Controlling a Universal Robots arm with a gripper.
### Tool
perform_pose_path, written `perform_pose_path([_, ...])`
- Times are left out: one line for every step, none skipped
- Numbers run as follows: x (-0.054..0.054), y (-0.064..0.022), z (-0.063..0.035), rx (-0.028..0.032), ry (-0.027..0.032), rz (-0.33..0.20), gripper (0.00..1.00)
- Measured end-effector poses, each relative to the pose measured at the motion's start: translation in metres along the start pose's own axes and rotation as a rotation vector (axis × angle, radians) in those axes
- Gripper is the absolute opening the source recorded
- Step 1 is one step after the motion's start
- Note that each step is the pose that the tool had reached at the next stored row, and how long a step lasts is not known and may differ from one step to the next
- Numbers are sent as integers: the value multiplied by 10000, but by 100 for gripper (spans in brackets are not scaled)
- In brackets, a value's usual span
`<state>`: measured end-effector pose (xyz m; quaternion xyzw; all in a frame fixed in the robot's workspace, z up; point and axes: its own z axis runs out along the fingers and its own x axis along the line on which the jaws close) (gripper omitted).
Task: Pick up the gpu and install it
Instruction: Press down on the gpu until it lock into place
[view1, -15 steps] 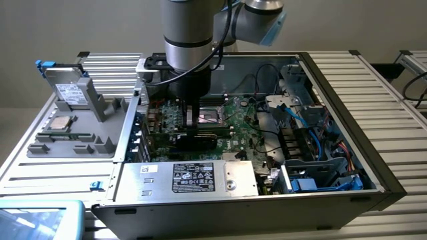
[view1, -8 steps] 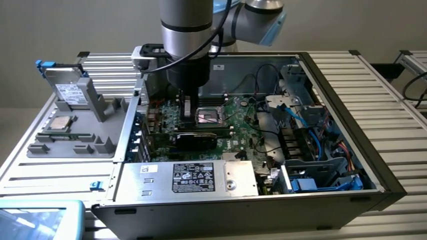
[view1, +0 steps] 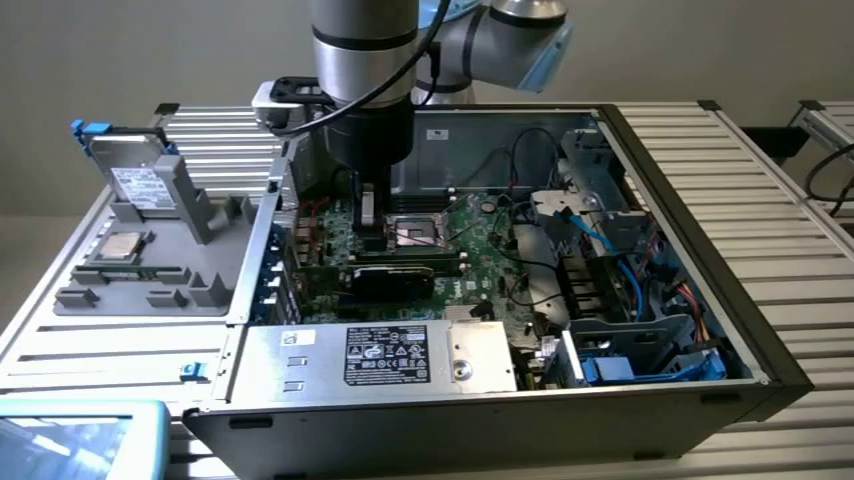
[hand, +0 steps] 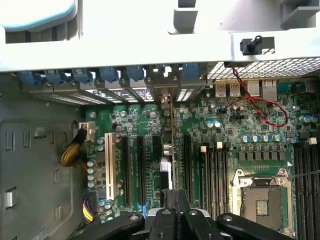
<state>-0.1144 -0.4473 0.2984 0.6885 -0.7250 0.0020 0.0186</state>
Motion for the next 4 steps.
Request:
perform_pose_path([0, 0, 0, 0, 0, 0, 12])
perform_pose_path([0, 0, 0, 0, 0, 0, 12])
perform_pose_path([0, 0, 0, 0, 0, 0, 12])
perform_pose_path([0, 0, 0, 0, 0, 0, 12])
